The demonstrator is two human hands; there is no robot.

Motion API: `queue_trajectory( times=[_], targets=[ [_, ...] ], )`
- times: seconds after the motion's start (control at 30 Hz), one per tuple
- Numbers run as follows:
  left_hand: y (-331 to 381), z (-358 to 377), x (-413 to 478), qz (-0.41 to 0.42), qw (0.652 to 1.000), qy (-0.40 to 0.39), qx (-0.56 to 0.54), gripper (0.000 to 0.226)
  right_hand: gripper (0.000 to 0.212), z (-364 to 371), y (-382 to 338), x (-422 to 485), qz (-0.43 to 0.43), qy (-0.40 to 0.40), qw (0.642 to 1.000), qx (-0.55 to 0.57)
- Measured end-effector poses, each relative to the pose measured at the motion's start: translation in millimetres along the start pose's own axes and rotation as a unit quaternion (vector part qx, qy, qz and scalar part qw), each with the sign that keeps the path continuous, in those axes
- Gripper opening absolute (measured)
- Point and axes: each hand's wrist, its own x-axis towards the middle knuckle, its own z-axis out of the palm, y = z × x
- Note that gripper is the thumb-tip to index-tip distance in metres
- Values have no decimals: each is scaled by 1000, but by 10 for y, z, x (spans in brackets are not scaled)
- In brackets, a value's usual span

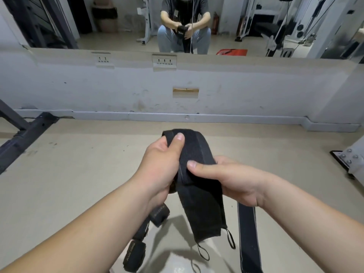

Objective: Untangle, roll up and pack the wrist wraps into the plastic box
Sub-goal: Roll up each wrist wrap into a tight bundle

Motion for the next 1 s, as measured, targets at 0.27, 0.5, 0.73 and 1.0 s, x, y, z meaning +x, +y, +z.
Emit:
queue_trajectory(
  times=[0.27, 0.5, 0.73, 1.0],
  targets=[
    [167, -126, 31, -66, 992, -65, -85, 57, 24, 183, 109, 143, -90, 76, 993, 28],
    [-101, 26, -168, -172, 960, -214, 61, 44, 17, -13, -104, 210, -107, 190, 961, 173],
    [-256, 24, -238, -126, 949, -249, 144, 14, 26, -340, -217, 145, -51, 215, 923, 315],
    [-125, 37, -78, -21, 986, -150, 63, 23, 77, -193, -120, 173, 71, 27, 959, 273]
  ],
)
